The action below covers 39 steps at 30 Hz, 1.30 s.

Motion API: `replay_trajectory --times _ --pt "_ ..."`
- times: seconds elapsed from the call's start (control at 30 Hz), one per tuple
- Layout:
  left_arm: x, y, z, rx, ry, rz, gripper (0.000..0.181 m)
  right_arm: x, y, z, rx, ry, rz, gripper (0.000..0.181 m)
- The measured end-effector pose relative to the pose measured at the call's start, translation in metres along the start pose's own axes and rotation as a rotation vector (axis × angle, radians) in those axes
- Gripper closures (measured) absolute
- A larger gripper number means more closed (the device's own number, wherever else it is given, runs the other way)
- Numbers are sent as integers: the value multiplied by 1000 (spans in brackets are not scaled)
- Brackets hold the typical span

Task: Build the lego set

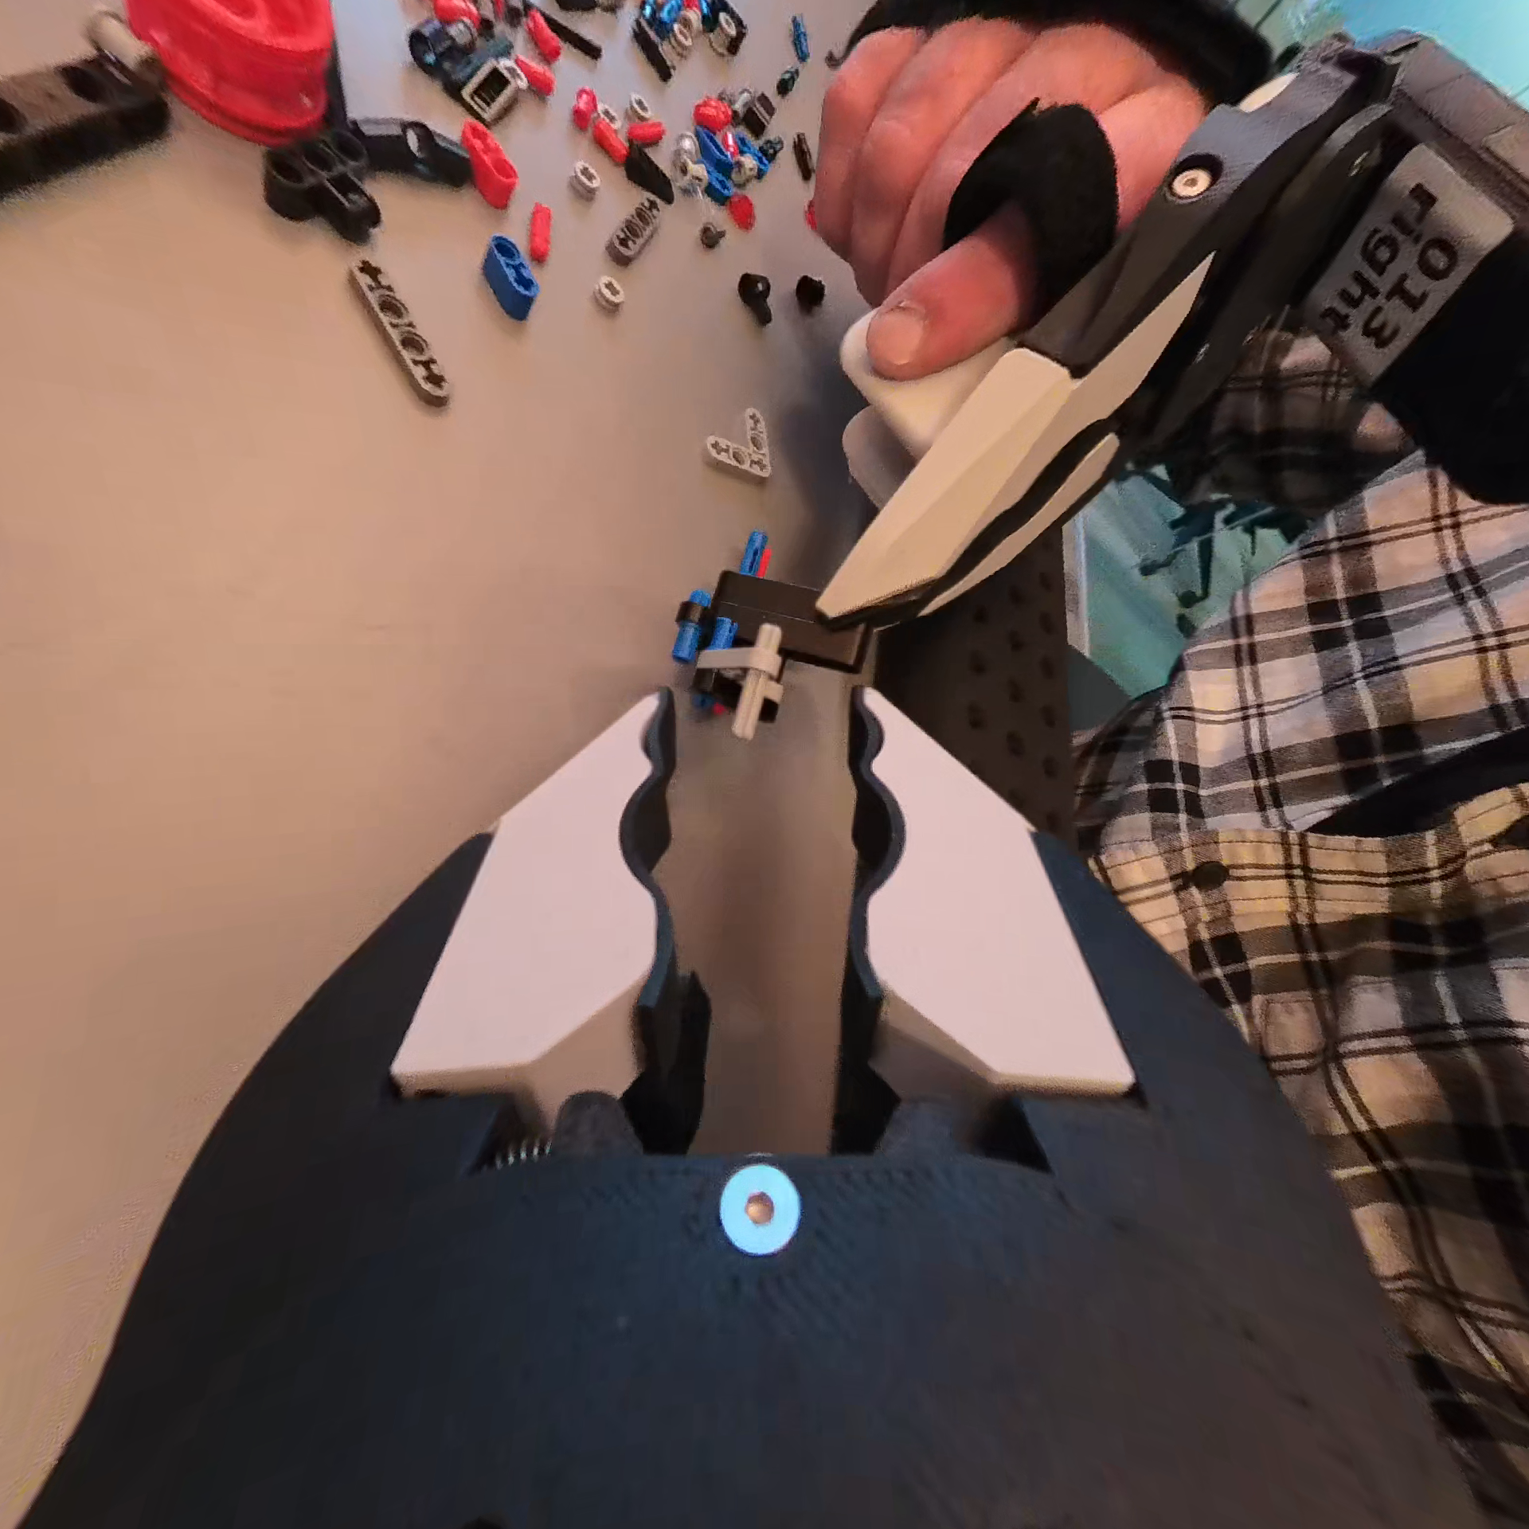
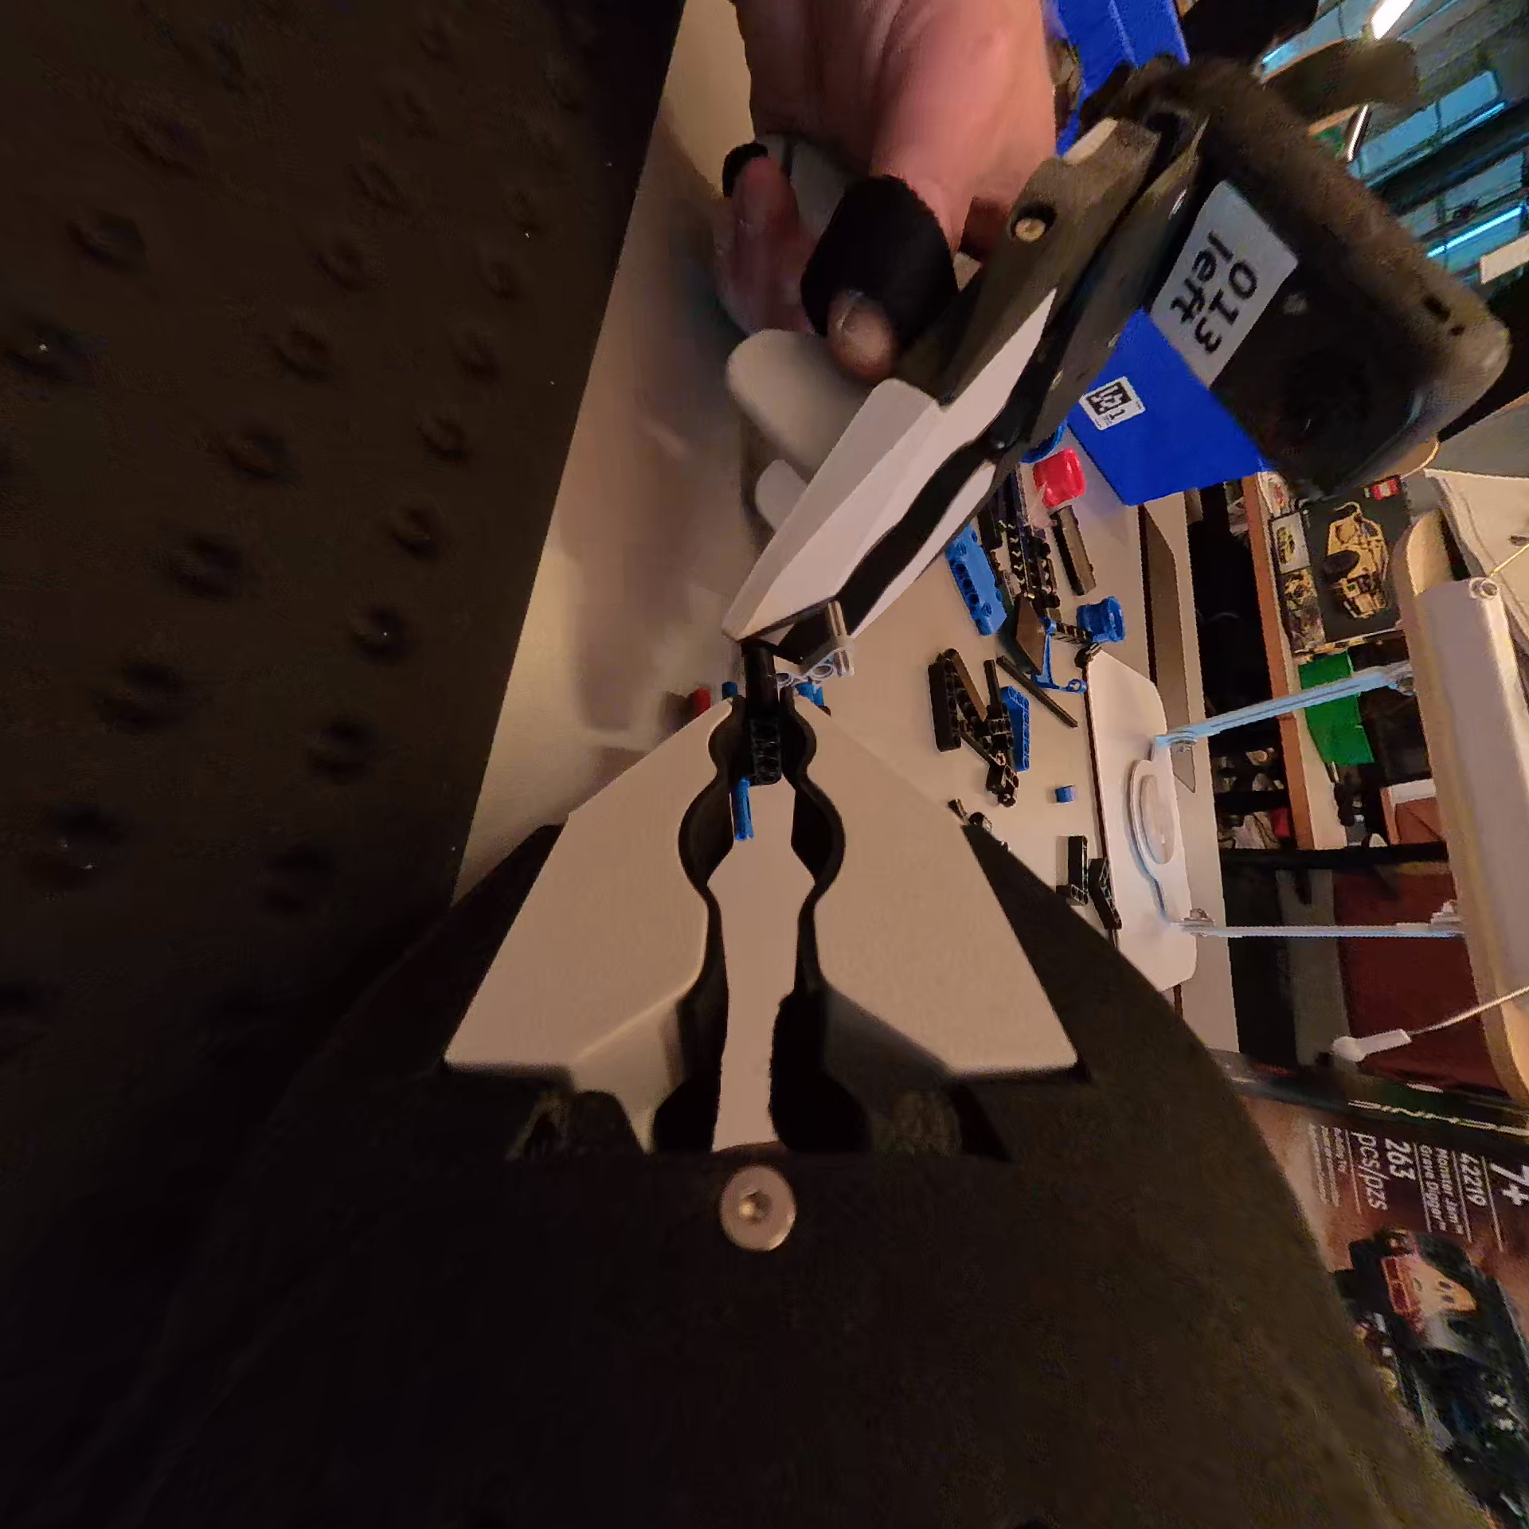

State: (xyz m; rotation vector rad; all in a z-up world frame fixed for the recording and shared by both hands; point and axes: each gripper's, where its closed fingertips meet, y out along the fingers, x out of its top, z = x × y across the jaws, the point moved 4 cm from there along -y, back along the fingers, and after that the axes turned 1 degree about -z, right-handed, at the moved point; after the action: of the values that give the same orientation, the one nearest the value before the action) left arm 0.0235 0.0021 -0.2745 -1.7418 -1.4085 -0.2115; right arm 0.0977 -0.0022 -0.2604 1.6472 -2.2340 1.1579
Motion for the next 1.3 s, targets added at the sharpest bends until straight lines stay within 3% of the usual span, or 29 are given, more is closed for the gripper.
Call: replay_trajectory --times 0.1,0.23,0.63,1.07,1.17,1.3 --pt "4 2 -1 -27 -17 -29 161 1 0 1 -5 -16 -1 176" --pt "6 0 -1 -56 -47 -51 166 3 -3 -1 -29 -27 -17 176" --pt "-1 -1 8 -95 -226 -10 171 2 -1 5 -64 -113 17 176" --pt "-2 3 9 -172 -288 60 173 8 -1 13 -72 -282 19 176" --pt "-2 6 8 -176 -281 82 173 11 -2 14 -47 -234 -9 176" --pt "-1 8 10 -164 -270 89 173 13 -7 14 15 -124 -61 155"
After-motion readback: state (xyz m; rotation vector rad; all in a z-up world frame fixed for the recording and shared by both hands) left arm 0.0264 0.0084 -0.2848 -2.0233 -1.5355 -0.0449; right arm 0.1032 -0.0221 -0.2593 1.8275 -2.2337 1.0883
